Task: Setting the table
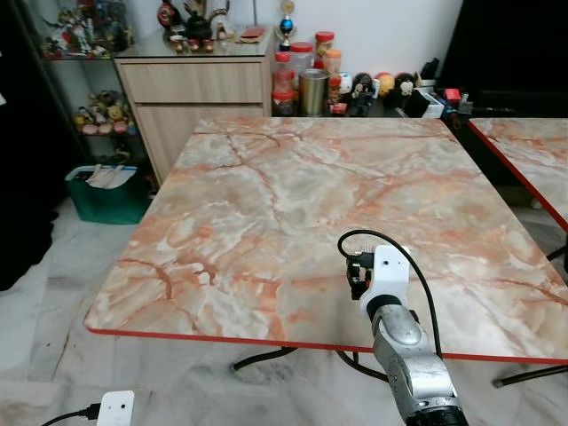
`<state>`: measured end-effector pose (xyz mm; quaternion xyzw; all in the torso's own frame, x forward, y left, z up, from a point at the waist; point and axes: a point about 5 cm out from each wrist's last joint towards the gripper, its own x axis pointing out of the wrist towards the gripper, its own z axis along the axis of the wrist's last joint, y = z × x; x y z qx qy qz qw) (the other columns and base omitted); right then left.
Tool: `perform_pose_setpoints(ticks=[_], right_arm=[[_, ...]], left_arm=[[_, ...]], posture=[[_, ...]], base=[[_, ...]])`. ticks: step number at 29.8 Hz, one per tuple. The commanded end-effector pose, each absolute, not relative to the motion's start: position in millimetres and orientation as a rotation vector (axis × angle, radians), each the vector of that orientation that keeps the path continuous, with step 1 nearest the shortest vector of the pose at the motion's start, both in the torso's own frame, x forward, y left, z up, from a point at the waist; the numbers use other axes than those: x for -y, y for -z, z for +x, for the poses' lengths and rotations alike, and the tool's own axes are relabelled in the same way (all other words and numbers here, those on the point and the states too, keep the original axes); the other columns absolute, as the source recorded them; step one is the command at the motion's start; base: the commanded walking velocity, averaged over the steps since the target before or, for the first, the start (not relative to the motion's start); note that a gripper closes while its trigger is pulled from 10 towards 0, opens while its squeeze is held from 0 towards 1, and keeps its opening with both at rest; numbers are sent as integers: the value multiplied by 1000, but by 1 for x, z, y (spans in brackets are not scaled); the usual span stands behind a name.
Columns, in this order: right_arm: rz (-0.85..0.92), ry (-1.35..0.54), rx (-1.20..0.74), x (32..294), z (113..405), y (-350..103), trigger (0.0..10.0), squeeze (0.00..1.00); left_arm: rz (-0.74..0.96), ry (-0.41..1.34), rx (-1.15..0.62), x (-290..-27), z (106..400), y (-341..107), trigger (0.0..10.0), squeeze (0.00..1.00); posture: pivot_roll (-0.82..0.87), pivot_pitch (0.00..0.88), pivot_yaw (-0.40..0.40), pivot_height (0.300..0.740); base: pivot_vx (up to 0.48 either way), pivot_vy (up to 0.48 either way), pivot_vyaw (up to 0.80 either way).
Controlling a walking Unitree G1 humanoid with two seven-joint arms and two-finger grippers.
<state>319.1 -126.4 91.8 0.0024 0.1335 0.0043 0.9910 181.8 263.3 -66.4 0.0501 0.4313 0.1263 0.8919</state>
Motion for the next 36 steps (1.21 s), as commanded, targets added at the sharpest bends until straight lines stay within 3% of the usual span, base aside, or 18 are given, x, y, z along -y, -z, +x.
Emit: perform_pose_setpoints(ticks=[1, 6, 14, 33, 34, 35, 36], right_arm=[[-14, -34, -278, 120, 323, -94, 10000, 0], [-14, -14, -282, 122, 333, -98, 10000, 0], [-7, 163, -293, 150, 350, -107, 10000, 0], [34, 148, -391, 145, 345, -86, 10000, 0], [30, 149, -393, 145, 345, -86, 10000, 843], [27, 154, -394, 146, 345, -85, 10000, 843], [30, 159, -398, 146, 345, -85, 10000, 933]], left_arm=[[115, -263, -907, -266, 180, 67, 10000, 0], [111, -263, -904, -265, 180, 67, 10000, 0], [105, -263, -904, -266, 180, 67, 10000, 0], [101, -267, -914, -266, 176, 68, 10000, 0], [101, -267, -914, -266, 176, 68, 10000, 0], [101, -267, -914, -266, 176, 68, 10000, 0], [101, -267, -914, -266, 176, 68, 10000, 0]], posture=[[16, 33, -1, 740], [20, 37, 0, 740], [25, 60, 0, 740], [21, 88, -2, 740], [21, 88, -2, 740], [21, 88, -2, 740], [23, 86, -2, 740]], base=[[0, 0, 0], [0, 0, 0], [0, 0, 0], [0, 0, 0], [0, 0, 0], [0, 0, 0], [0, 0, 0]])
